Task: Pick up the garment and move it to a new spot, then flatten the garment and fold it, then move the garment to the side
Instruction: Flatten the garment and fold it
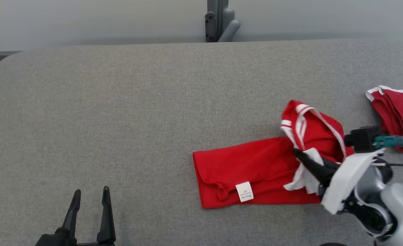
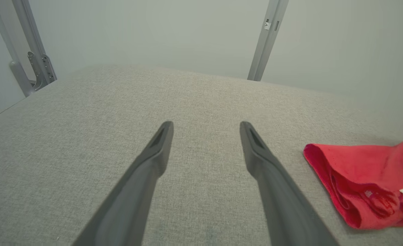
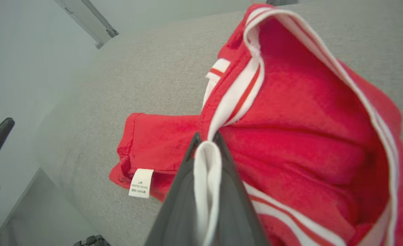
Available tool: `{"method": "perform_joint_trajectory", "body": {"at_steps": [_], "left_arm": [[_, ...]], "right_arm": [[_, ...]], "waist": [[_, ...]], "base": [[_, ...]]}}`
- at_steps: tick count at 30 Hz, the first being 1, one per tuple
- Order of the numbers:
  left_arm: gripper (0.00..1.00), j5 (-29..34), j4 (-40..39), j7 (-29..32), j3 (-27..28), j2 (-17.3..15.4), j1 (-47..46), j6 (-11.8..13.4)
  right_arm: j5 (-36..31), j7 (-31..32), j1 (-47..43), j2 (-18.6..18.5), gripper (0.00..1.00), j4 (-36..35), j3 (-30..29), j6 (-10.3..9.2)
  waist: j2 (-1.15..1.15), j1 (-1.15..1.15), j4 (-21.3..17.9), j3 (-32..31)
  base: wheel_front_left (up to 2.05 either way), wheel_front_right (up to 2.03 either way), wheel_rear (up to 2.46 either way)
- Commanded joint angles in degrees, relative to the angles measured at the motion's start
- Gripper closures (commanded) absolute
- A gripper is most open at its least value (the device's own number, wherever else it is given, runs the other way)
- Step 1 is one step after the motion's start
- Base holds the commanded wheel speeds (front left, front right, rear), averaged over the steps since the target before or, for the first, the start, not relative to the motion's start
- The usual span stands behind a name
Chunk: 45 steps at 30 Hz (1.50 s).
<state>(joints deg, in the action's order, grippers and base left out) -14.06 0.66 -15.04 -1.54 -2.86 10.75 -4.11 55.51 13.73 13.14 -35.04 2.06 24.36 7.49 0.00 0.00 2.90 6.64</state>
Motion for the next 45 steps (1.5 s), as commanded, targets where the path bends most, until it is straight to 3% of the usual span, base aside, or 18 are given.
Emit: {"method": "perform_joint_trajectory", "body": {"at_steps": [1,7,11,19,28,29,30,31,38,45], "left_arm": [[0.0,0.0,0.3,-0.2,0.0,-0.1,-1.4,-0.3],[0.0,0.3,1.4,-0.2,-1.2,-0.1,-2.7,-0.5],[0.0,0.5,2.3,-0.2,-1.4,-0.1,-3.4,-0.5],[0.0,0.5,3.2,-0.2,-1.1,-0.1,-2.7,-0.5],[0.0,0.4,4.3,-0.2,-1.0,-0.1,-2.4,-0.8],[0.0,0.4,4.3,-0.2,-1.0,-0.1,-2.4,-0.9],[0.0,0.5,4.3,-0.2,-0.9,-0.1,-2.4,-0.9],[0.0,0.5,4.4,-0.2,-0.8,-0.1,-2.2,-1.0],[0.0,0.7,4.4,-0.2,0.0,-0.1,-1.5,-1.2],[0.0,0.7,3.8,-0.2,1.1,-0.1,-0.3,-0.8]], "right_arm": [[-2.2,0.9,1.7,2.4,1.0,-0.4,1.9,-0.01],[-9.7,3.1,6.5,13.6,1.0,4.3,9.8,0.0],[-13.0,3.7,8.1,18.9,1.0,9.0,13.2,0.0],[-15.0,2.3,9.5,22.8,1.0,13.4,15.8,0.0],[-14.1,1.1,9.6,23.8,1.0,14.8,16.8,0.0],[-14.2,0.7,9.7,23.9,0.8,14.8,16.6,0.0],[-14.4,0.2,9.7,24.1,0.3,14.8,16.6,0.0],[-14.3,-0.3,9.6,24.3,0.0,14.8,16.5,-0.01],[-13.0,-3.0,8.6,24.4,0.0,11.6,15.2,-0.01],[-16.6,-9.5,4.4,19.1,0.0,3.1,5.6,-0.01]], "waist": [[0.0,0.0,1.2,1.4],[0.0,0.0,3.2,3.3],[0.0,0.0,4.5,3.8],[0.0,0.0,4.9,3.2],[0.0,0.0,3.4,2.2],[0.0,0.0,3.2,2.1],[0.0,0.0,3.1,2.1],[0.0,0.0,2.9,2.0],[0.0,0.0,1.7,1.2],[0.0,0.0,-0.4,0.0]], "base": [[0.0,0.0,0.0],[0.0,0.0,0.0],[0.0,0.0,0.0],[0.0,0.0,0.0],[0.0,0.0,0.0],[0.0,0.0,0.0],[0.0,0.0,0.0],[0.0,0.0,0.0],[0.0,0.0,0.0],[0.0,0.0,0.0]]}}
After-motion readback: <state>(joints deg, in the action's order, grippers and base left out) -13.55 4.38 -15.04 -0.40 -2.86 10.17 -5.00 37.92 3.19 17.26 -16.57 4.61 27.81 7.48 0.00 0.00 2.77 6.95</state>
